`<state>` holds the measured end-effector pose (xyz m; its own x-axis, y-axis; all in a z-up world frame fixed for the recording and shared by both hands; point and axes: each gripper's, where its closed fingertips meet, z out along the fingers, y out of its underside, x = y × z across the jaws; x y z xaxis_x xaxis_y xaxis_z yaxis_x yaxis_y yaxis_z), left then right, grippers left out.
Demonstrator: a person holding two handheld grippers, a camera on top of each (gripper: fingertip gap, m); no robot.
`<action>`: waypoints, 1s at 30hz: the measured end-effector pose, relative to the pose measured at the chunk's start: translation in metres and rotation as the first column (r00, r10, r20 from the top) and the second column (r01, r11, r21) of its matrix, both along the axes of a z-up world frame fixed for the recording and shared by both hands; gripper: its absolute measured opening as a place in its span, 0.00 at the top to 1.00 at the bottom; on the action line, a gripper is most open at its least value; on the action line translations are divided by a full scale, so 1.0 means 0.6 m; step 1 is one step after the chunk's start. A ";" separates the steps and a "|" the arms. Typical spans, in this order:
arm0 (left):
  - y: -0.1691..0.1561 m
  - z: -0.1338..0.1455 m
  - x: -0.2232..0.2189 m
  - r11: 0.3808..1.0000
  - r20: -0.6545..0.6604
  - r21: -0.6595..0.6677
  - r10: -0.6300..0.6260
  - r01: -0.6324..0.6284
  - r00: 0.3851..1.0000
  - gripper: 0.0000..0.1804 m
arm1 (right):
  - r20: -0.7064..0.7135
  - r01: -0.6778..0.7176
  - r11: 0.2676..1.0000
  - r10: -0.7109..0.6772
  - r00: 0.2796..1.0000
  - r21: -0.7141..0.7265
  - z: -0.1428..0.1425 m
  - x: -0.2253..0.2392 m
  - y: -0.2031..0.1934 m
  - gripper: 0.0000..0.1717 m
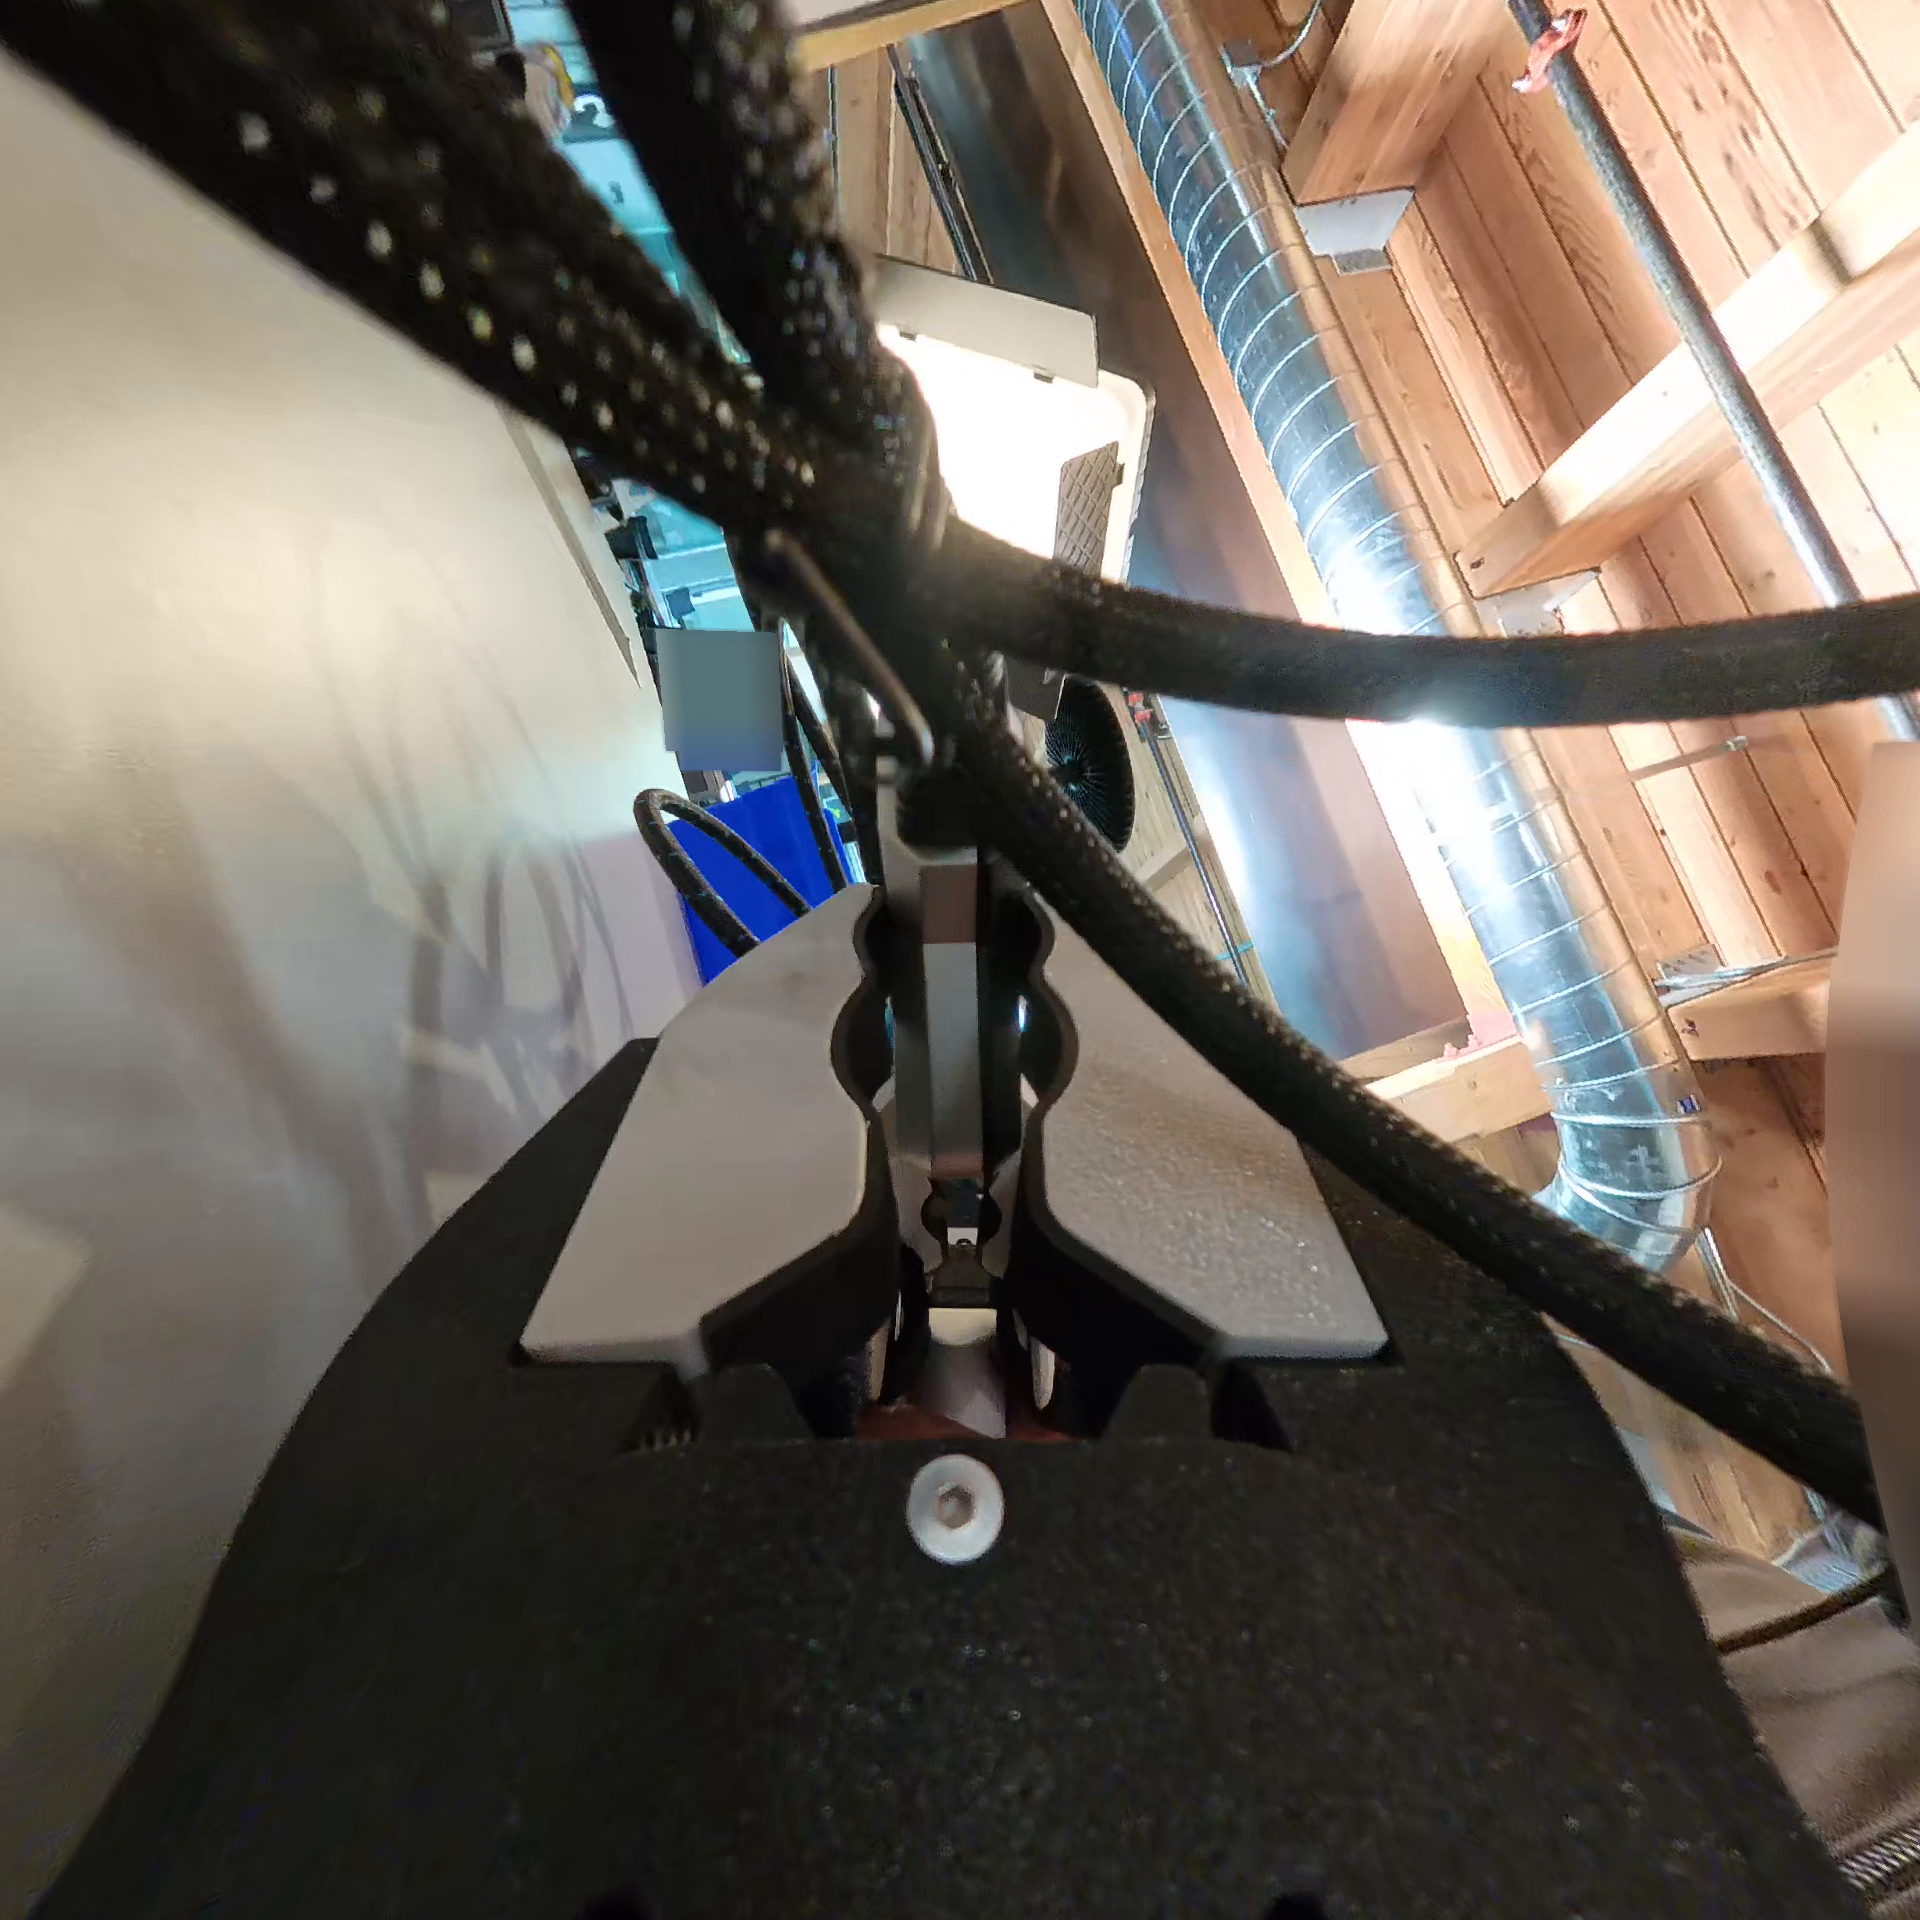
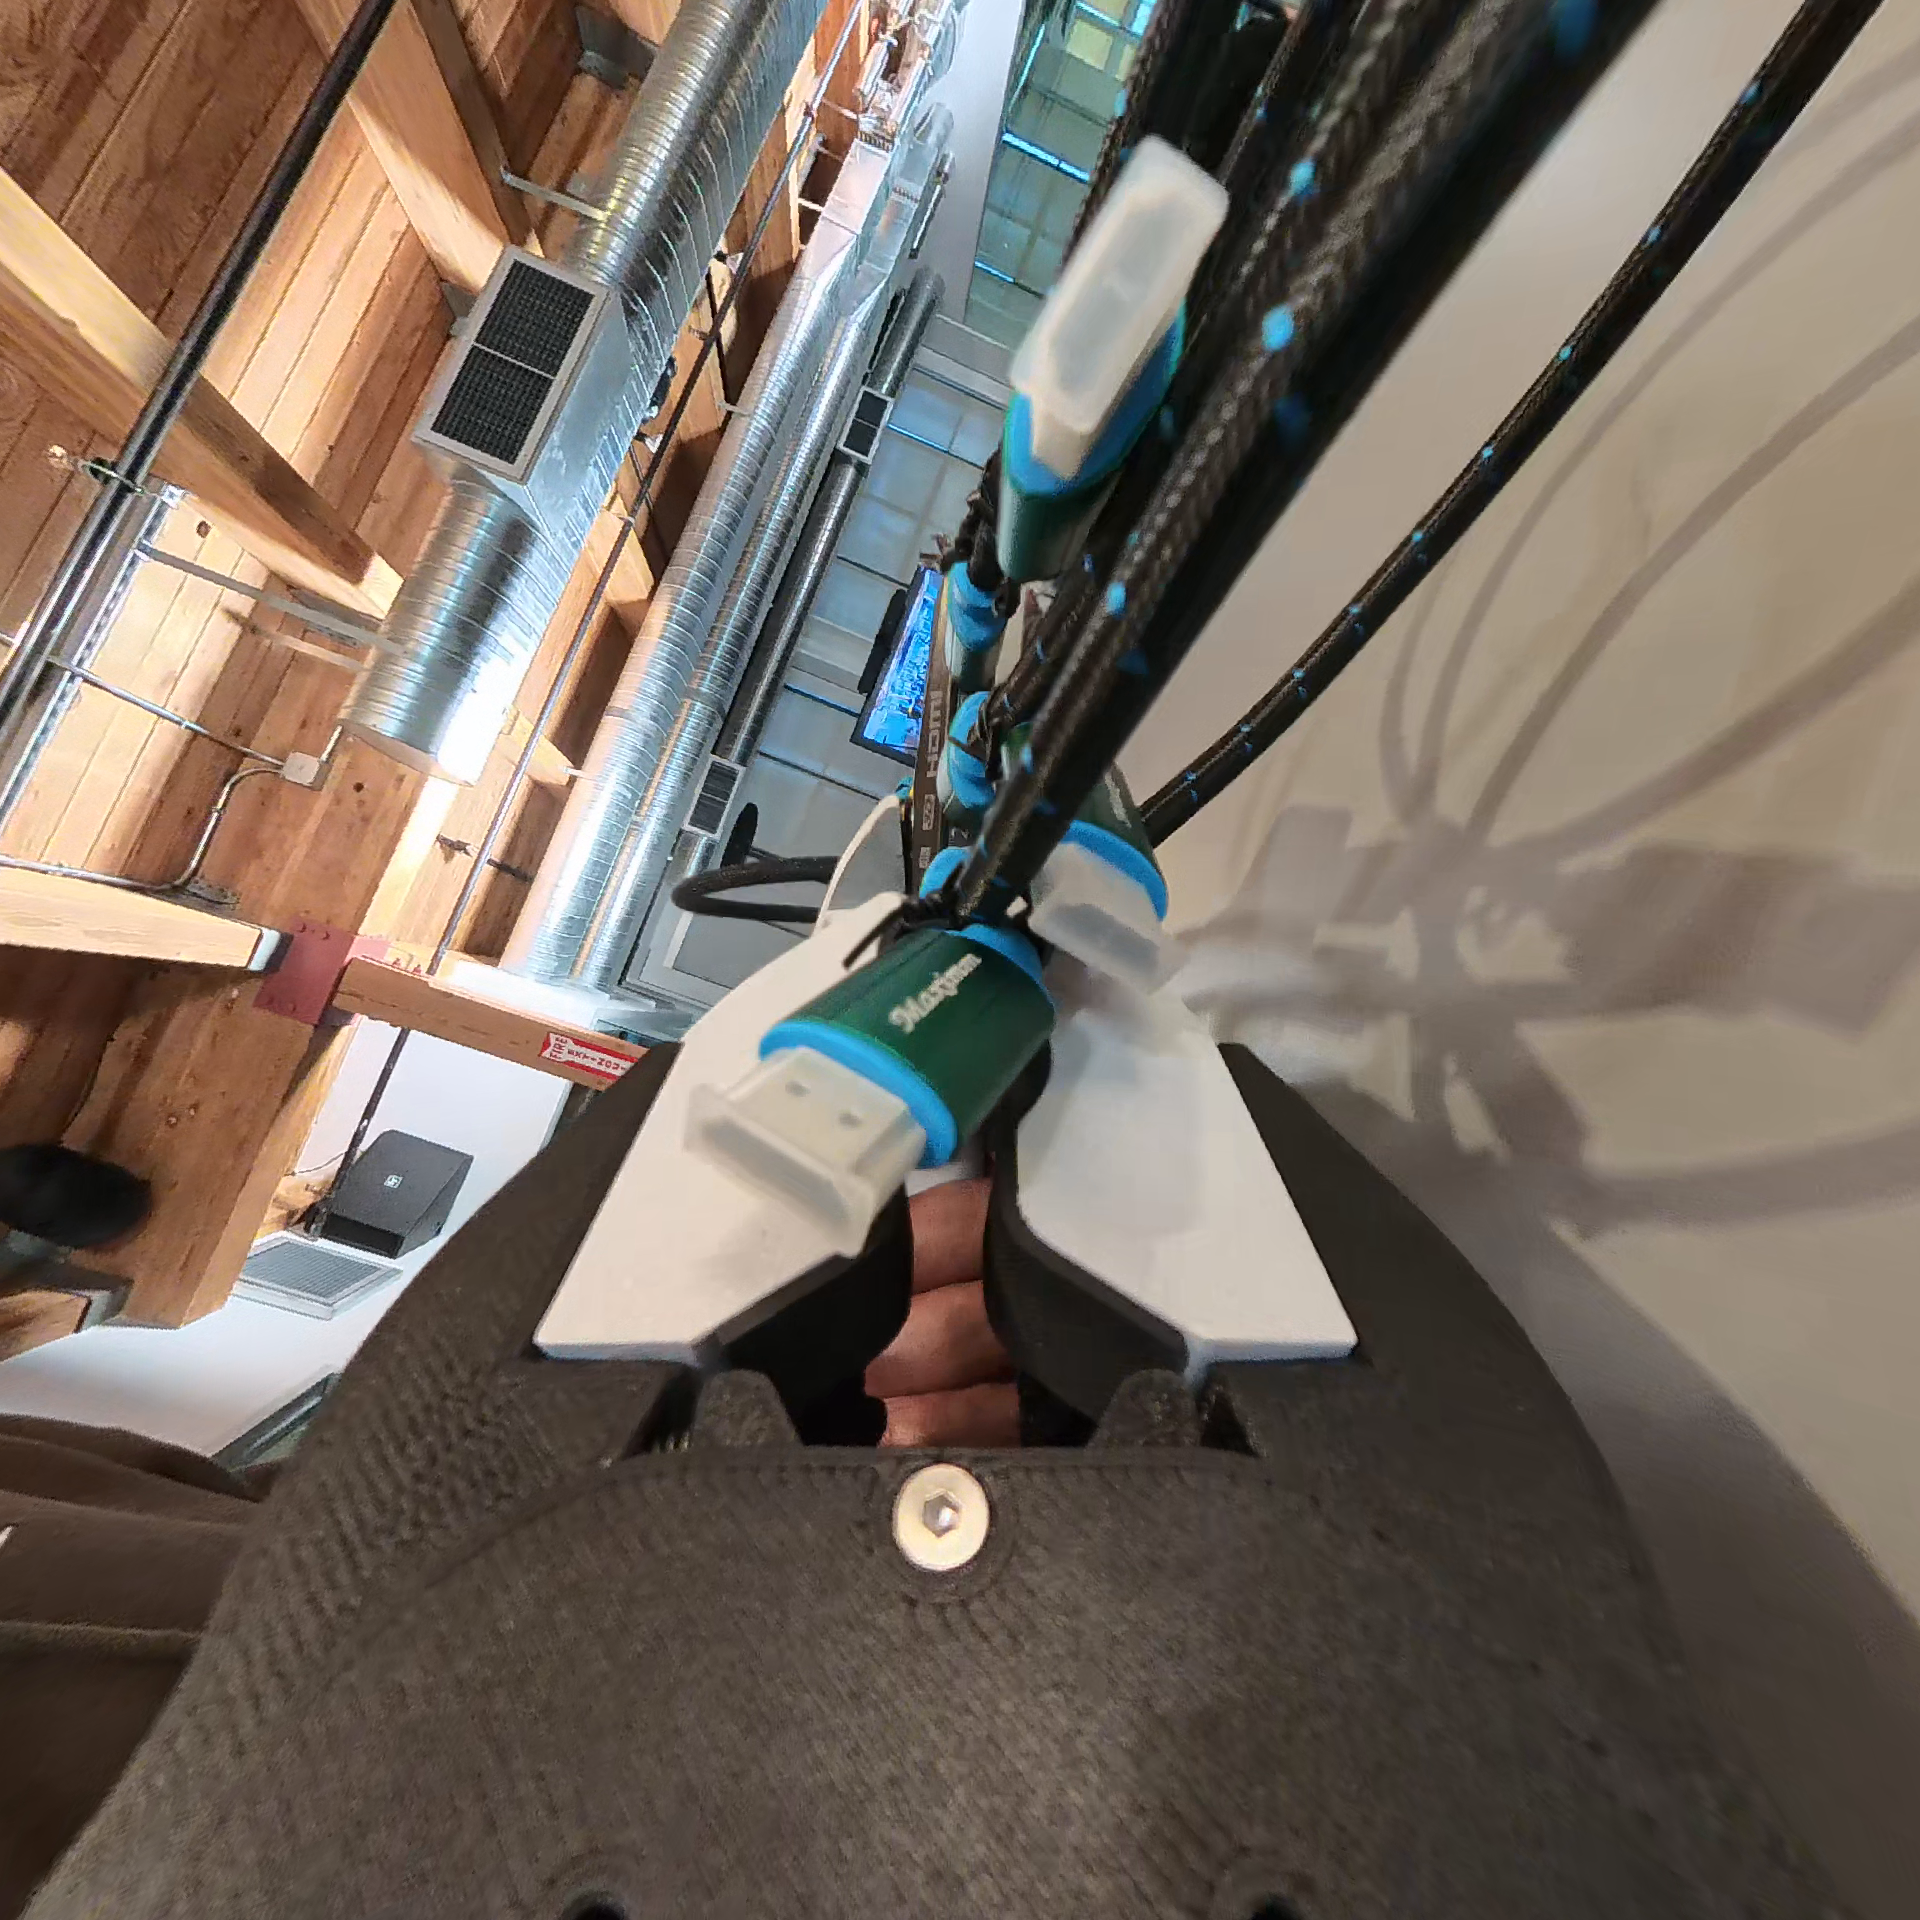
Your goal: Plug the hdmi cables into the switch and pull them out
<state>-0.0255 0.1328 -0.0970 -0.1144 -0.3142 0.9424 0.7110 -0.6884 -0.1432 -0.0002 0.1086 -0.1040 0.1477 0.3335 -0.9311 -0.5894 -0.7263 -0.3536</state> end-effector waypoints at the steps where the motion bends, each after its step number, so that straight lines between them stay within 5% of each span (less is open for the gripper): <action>1: 0.000 0.000 -0.001 1.000 -0.005 -0.001 0.009 -0.009 1.000 0.88 | 0.001 0.002 1.000 -0.002 1.000 -0.002 -0.001 -0.002 -0.001 0.94; 30: 0.002 -0.014 -0.015 0.997 -0.122 -0.023 0.071 -0.074 0.990 0.88 | -0.023 -0.029 0.996 0.027 0.999 -0.082 -0.017 -0.024 -0.003 0.92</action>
<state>-0.0345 0.1341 -0.1052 0.0229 -0.2912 0.9564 0.7380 -0.6404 -0.2126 -0.0149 0.1065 -0.1144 0.1185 0.2588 -0.9586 -0.5753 -0.7690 -0.2787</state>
